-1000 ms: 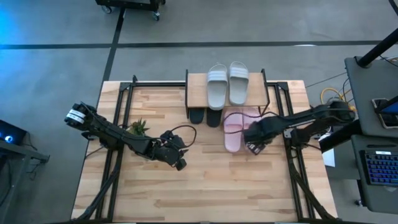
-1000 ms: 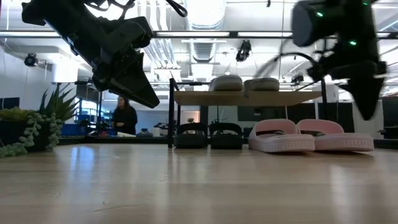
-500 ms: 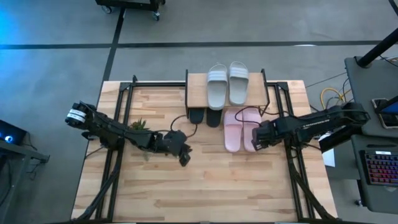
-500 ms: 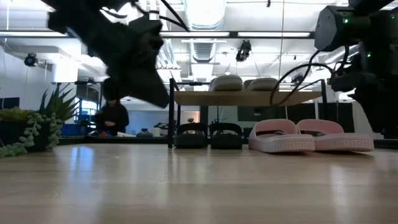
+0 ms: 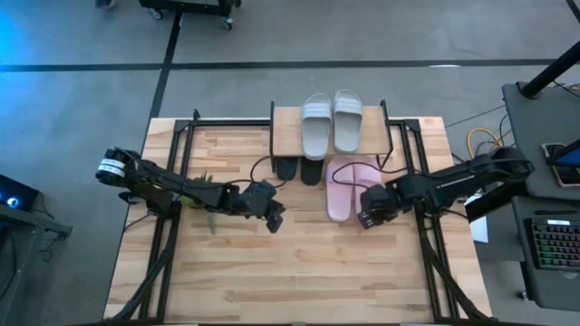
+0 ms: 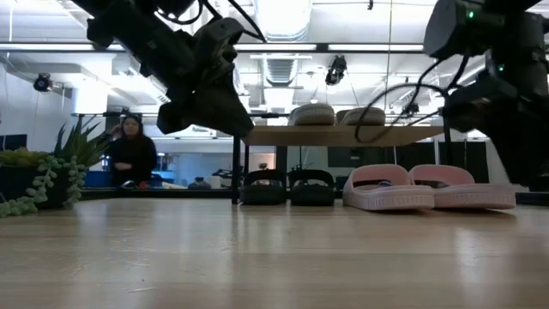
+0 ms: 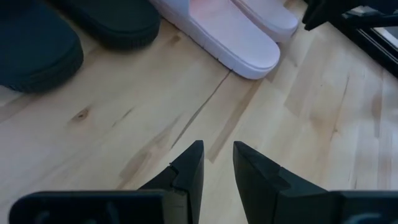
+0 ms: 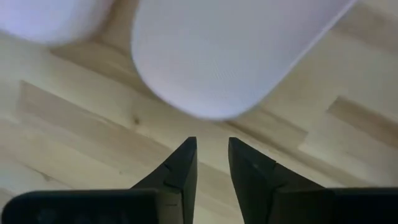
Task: Pick and place slides into the shelf
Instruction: Adjust the pink right slipper under the shelf, then adjust the pink left slipper under the shelf
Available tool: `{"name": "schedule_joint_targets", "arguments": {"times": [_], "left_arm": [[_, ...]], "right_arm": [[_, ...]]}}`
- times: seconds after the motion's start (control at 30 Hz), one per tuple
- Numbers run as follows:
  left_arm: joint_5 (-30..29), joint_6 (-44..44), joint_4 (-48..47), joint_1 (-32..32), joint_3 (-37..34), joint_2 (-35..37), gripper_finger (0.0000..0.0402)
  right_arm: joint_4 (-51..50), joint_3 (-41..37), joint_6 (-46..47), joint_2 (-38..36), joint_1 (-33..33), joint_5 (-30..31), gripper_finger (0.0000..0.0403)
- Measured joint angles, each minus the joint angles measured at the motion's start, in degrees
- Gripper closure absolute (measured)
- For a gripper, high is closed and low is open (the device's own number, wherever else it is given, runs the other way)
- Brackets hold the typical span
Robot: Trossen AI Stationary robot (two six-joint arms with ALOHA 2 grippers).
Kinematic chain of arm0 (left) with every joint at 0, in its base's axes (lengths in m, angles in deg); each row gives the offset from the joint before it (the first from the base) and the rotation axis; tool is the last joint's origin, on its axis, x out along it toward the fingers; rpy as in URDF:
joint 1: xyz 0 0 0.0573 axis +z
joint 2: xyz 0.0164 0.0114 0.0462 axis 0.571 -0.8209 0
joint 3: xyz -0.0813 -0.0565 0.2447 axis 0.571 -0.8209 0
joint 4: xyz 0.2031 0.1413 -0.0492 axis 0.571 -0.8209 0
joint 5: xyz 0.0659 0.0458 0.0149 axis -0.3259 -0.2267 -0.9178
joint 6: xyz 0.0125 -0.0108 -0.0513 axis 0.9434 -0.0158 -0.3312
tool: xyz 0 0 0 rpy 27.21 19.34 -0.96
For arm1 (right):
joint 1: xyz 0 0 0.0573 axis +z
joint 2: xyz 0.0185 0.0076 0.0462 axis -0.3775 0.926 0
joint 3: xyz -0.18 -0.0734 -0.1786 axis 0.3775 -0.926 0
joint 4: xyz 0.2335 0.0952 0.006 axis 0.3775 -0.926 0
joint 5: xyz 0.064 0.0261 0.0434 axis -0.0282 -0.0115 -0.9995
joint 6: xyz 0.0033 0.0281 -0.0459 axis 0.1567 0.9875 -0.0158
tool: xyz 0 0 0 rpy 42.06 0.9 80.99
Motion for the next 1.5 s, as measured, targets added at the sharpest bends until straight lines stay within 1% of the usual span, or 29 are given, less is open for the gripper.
{"name": "schedule_joint_targets", "arguments": {"times": [0.07,0.2,0.37,0.5,0.57,0.63,0.73,0.8,0.87,0.93,1.0,1.07,1.13,1.23,1.3,1.43,1.5], "left_arm": [[0.00,0.00,0.06,-0.02,-0.21,0.00,0.0330],[0.00,0.12,0.08,-0.02,-0.34,0.00,0.0330],[-0.04,0.39,0.07,0.00,-0.94,0.00,0.0330],[-0.07,0.39,0.01,0.00,-1.41,0.00,0.0330],[-0.09,0.41,0.08,0.00,-1.43,0.00,0.0330],[-0.11,0.46,0.06,0.00,-1.43,0.00,0.0330],[-0.15,0.64,0.04,0.00,-1.47,0.00,0.0330],[-0.18,1.73,0.05,-0.01,-1.51,0.00,0.0330],[-0.20,2.05,0.09,0.00,-1.58,0.00,0.0330],[-0.19,2.08,0.00,-0.02,-1.73,0.00,0.0330],[0.00,2.10,0.03,-0.02,-1.75,0.00,0.0330],[0.02,2.10,0.02,-0.04,-1.78,0.00,0.0330],[0.08,2.50,0.00,-0.06,-1.79,0.00,0.0330],[0.14,3.40,0.01,-0.06,-1.80,0.00,0.0330],[0.15,3.47,0.00,-0.06,-1.80,0.00,0.0330],[0.18,3.47,-0.11,-0.06,-1.84,0.00,0.0330],[0.20,3.47,-0.26,-0.06,-1.84,0.00,0.0330]], "right_arm": [[0.51,0.00,-0.79,1.61,0.06,-0.89,0.0318],[2.63,0.00,-2.61,5.10,-0.47,-0.34,0.0315],[5.35,0.04,-4.01,9.45,-3.22,3.53,0.0321],[4.88,0.57,-4.44,11.27,-5.67,8.73,0.0331],[4.25,0.72,-4.49,11.47,-7.06,12.73,0.0334],[3.80,0.72,-4.04,11.18,-8.36,18.70,0.0334],[3.14,0.72,-3.33,10.32,-11.00,24.76,0.0332],[1.91,0.72,-1.93,9.77,-12.85,27.43,0.0330],[1.39,0.72,-1.36,9.31,-14.31,28.75,0.0328],[1.91,0.72,-3.16,8.58,-15.07,27.69,0.0326],[2.07,0.83,-5.91,7.58,-14.80,24.31,0.0323],[2.35,1.39,-8.01,6.05,-13.73,19.36,0.0321],[2.69,2.04,-8.75,4.52,-12.32,12.61,0.0321],[4.97,2.85,-6.96,3.33,-8.75,5.41,0.0325],[8.64,3.30,-4.77,3.73,-5.94,3.40,0.0328],[17.19,3.91,0.33,7.37,-1.29,2.81,0.0332],[19.34,4.65,2.08,9.81,0.24,2.81,0.0332]]}}
